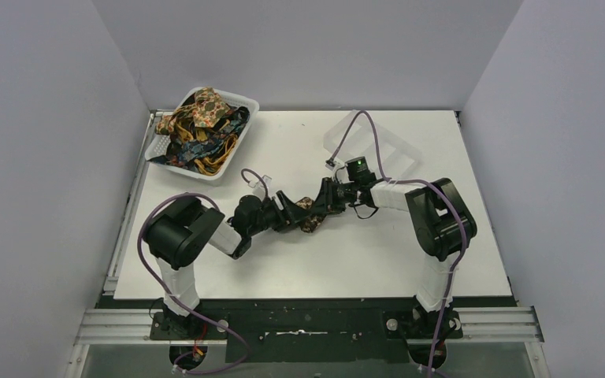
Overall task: Roll the ties
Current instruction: Pick up the tie at the center of the board.
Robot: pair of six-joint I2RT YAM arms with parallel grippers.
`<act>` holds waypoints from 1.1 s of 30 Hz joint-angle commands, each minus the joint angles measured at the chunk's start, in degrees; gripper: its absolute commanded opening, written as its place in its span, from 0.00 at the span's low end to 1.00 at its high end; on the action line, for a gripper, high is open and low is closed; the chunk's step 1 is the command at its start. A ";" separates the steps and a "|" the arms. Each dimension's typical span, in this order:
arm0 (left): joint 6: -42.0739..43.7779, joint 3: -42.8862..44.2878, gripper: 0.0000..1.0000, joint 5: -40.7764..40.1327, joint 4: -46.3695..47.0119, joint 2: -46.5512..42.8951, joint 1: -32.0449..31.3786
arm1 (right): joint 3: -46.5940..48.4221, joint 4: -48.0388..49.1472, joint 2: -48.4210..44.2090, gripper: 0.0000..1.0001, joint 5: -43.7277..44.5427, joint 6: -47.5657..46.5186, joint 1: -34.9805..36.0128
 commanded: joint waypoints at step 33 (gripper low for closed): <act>5.49 -0.37 0.00 -3.29 -15.16 -6.69 -0.19 | -3.11 6.46 -0.38 0.45 -3.21 3.57 0.86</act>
